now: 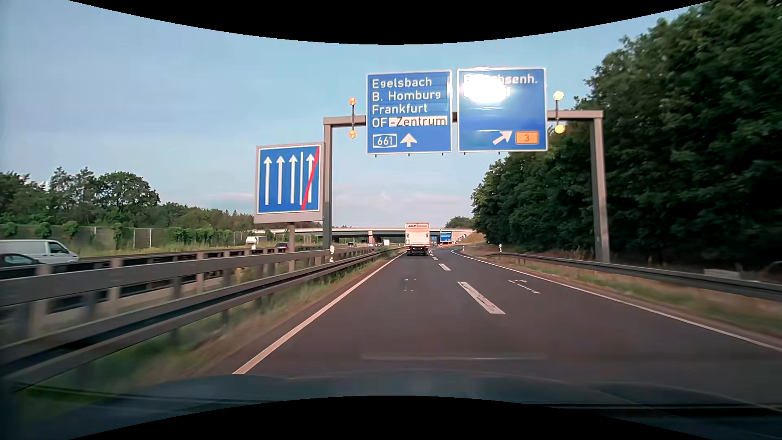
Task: Follow the waypoints while adhering to traffic rules and regulations
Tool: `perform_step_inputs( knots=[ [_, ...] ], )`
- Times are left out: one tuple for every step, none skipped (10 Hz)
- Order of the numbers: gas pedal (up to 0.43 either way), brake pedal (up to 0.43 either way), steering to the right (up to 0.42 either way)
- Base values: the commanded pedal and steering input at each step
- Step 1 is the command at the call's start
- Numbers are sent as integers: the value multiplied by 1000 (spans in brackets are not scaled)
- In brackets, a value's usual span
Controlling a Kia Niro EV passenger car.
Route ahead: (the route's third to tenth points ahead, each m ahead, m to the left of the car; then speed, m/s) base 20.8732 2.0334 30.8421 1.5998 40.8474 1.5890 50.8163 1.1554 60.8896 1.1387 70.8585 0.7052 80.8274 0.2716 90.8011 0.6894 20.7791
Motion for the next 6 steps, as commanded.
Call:
perform_step_inputs(
  knots=[
    [98, 0, -2],
    [98, 0, -2],
    [98, 0, -2],
    [98, 0, -2],
    [98, 0, -2],
    [98, 0, -2]
  ],
)
